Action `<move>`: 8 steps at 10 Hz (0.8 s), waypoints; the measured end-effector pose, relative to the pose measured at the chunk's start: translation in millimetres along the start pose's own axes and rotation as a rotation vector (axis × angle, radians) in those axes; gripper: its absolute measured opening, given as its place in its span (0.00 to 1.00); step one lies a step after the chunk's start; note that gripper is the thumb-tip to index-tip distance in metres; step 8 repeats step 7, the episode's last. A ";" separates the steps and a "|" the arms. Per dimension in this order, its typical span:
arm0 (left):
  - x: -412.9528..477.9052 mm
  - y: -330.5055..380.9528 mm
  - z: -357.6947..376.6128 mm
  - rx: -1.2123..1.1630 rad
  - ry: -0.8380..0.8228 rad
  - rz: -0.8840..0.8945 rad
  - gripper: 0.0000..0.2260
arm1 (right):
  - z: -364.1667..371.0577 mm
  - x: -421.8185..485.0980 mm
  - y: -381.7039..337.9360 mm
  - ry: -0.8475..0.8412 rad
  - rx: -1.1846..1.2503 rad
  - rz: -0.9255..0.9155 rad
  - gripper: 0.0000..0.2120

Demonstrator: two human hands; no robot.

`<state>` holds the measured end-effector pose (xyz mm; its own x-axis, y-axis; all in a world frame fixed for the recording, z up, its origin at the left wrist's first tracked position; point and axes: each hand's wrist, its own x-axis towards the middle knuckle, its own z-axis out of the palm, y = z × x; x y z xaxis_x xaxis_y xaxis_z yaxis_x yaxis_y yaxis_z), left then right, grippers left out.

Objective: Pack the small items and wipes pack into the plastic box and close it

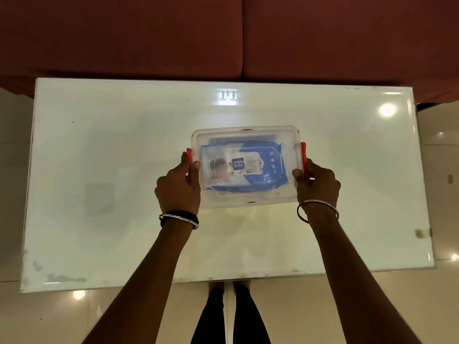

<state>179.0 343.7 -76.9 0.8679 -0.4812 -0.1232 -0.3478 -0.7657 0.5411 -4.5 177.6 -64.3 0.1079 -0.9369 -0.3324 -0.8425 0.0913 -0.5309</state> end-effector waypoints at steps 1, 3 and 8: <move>-0.4 -0.3 0.0 0.015 -0.004 0.028 0.19 | 1.4 1.6 1.8 0.026 -0.048 -0.015 0.17; -0.8 7.4 -5.7 0.137 -0.109 0.009 0.20 | 0.5 -4.5 -3.9 0.030 -0.122 -0.028 0.16; 14.2 53.4 -56.9 0.171 -0.542 -0.302 0.31 | -56.7 -6.8 -47.2 -0.318 -0.347 0.039 0.24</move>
